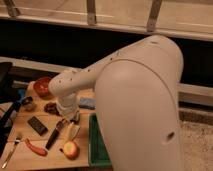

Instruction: Place banana in metal cup

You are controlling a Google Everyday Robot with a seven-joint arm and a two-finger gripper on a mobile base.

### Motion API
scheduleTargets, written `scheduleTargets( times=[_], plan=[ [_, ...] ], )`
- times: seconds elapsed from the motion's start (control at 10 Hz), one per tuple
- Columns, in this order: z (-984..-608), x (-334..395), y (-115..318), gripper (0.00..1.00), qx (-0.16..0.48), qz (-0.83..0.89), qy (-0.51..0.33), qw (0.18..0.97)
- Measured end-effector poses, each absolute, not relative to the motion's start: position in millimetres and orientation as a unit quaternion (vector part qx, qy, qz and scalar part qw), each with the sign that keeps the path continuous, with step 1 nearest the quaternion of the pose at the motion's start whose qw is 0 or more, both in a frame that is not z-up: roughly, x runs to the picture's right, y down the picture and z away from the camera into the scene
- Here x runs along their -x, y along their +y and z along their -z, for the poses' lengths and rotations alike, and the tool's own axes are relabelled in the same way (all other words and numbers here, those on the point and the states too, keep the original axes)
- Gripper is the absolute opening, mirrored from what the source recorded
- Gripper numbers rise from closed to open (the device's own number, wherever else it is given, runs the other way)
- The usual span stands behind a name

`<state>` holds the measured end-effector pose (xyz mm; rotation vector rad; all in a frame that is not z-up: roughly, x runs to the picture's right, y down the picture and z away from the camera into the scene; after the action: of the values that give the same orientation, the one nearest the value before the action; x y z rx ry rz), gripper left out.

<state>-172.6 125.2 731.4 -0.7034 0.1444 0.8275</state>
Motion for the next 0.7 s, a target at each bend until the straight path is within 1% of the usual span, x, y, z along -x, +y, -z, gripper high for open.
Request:
scheduleTargets(
  times=[0.2,0.3,0.4,0.6,0.7],
  plan=[
    [-719,163,96,0.00,0.297,-0.398,0.074,0.865],
    [-714,161,84,0.05,0.286,-0.397,0.074,0.869],
    [-711,162,80,0.14,0.287,-0.398,0.073,0.868],
    [-713,160,84,0.34,0.306,-0.403,0.076,0.859],
    [-721,160,95,0.47,0.324,-0.408,0.073,0.851]
  ],
)
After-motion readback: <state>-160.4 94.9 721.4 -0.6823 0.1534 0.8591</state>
